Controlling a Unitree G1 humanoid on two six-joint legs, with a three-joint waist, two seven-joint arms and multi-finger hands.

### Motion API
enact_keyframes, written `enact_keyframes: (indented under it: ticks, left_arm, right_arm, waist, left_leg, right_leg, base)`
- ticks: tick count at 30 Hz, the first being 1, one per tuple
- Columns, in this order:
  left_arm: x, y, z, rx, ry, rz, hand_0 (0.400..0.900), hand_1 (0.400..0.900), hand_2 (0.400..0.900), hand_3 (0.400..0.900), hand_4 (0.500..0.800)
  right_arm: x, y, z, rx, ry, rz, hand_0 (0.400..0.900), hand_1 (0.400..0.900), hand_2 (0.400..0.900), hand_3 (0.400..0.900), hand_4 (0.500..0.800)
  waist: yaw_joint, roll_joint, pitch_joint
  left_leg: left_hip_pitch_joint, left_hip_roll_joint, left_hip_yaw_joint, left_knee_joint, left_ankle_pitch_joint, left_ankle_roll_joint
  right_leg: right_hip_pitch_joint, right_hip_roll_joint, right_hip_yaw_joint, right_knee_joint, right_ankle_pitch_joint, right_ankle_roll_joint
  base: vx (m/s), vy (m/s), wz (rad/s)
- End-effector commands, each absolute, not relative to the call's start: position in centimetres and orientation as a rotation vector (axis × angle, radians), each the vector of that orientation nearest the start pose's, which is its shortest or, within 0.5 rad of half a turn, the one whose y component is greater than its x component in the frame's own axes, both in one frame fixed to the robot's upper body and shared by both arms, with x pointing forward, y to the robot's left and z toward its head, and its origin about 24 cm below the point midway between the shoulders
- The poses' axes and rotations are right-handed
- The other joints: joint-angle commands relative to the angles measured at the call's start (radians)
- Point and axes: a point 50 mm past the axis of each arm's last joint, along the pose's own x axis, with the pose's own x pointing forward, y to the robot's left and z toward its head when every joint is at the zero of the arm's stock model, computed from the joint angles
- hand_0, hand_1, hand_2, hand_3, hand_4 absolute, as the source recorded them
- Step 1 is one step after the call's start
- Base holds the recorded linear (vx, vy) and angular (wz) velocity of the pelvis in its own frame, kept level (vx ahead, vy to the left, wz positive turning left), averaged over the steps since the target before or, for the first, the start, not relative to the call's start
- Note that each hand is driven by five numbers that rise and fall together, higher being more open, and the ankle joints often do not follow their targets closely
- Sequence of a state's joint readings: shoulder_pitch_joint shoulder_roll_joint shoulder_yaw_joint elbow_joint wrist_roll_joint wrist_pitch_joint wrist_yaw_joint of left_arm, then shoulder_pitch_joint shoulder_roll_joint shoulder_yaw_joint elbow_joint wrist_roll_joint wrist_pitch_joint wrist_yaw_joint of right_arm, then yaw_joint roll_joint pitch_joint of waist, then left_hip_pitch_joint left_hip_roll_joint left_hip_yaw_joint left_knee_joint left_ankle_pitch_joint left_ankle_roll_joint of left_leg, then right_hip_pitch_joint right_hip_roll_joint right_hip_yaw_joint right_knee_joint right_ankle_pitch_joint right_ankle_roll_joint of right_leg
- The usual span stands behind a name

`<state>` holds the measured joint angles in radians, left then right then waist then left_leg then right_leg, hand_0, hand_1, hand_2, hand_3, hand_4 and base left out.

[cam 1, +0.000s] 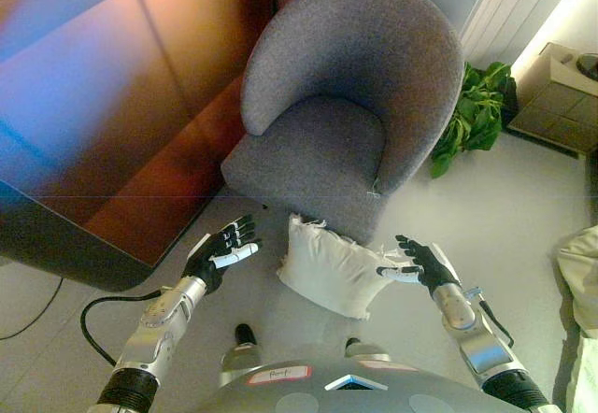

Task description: Pick up the pillow and put it on the sofa.

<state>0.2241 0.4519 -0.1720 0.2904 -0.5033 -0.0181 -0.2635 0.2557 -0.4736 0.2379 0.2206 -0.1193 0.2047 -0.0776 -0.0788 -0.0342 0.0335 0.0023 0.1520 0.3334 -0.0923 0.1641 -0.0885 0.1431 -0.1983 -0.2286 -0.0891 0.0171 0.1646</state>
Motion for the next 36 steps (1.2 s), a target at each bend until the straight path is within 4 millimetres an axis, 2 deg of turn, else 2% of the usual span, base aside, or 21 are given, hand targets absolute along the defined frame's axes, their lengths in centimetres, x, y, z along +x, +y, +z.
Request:
enact_keyframes:
  ticks: [1, 15, 23, 28, 32, 36]
  left_arm:
    - [20.8, 22.9, -1.2, -0.046, 0.308, -0.258, 0.900, 0.900, 0.900, 0.900, 0.800]
    - [20.7, 22.1, 0.1, -0.021, 0.242, -0.371, 0.900, 0.900, 0.900, 0.900, 0.800]
    - [21.2, 21.4, 1.1, -0.004, 0.198, -0.450, 0.900, 0.900, 0.900, 0.900, 0.800]
    - [21.7, 21.0, 2.0, -0.009, 0.165, -0.492, 0.900, 0.900, 0.900, 0.900, 0.800]
    - [23.5, 19.9, 4.1, -0.002, 0.056, -0.550, 0.900, 0.900, 0.900, 0.900, 0.800]
    - [24.6, 19.5, 6.3, 0.002, -0.055, -0.567, 0.900, 0.900, 0.900, 0.900, 0.800]
  right_arm:
    - [19.2, -24.0, -2.3, -0.647, 0.431, 0.044, 0.900, 0.900, 0.900, 0.900, 0.800]
    - [18.6, -24.0, -2.4, -0.646, 0.452, 0.061, 0.900, 0.900, 0.900, 0.900, 0.800]
    - [19.0, -24.5, -2.3, -0.800, 0.426, 0.045, 0.900, 0.900, 0.900, 0.900, 0.800]
    - [20.0, -24.9, -1.7, -0.916, 0.393, 0.026, 0.900, 0.900, 0.900, 0.900, 0.800]
    - [22.6, -24.8, -0.3, -1.018, 0.288, -0.037, 0.900, 0.900, 0.900, 0.900, 0.800]
    - [24.0, -25.0, 1.1, -1.079, 0.196, -0.086, 0.900, 0.900, 0.900, 0.900, 0.800]
  waist:
    - [0.018, 0.001, 0.008]
    - [0.025, 0.002, 0.013]
    - [0.032, 0.009, 0.026]
    - [0.041, 0.014, 0.054]
    - [0.056, 0.026, 0.141]
    - [0.054, 0.033, 0.222]
  left_leg:
    - [0.109, 0.013, -0.005, 0.005, -0.140, 0.003]
    - [0.104, 0.014, -0.018, 0.005, -0.138, 0.000]
    - [0.103, 0.014, -0.022, 0.005, -0.133, -0.002]
    - [0.079, 0.022, -0.036, 0.038, -0.133, -0.003]
    - [-0.081, 0.051, -0.100, 0.210, -0.162, -0.004]
    - [-0.207, 0.070, -0.132, 0.336, -0.191, -0.008]
  right_leg:
    - [-0.050, 0.019, -0.055, 0.002, 0.051, 0.003]
    - [-0.052, 0.022, -0.060, 0.002, 0.046, 0.000]
    - [-0.052, 0.021, -0.064, 0.002, 0.043, -0.003]
    - [-0.075, 0.017, -0.059, 0.036, 0.031, -0.011]
    - [-0.214, 0.003, -0.032, 0.205, -0.026, -0.041]
    - [-0.336, -0.013, -0.009, 0.333, -0.069, -0.051]
  base:
    - [0.03, -0.006, 0.04]
    - [0.03, -0.016, 0.04]
    - [0.06, -0.024, 0.03]
    - [0.05, -0.035, 0.05]
    - [-0.10, -0.060, 0.09]
    - [-0.13, -0.049, 0.09]
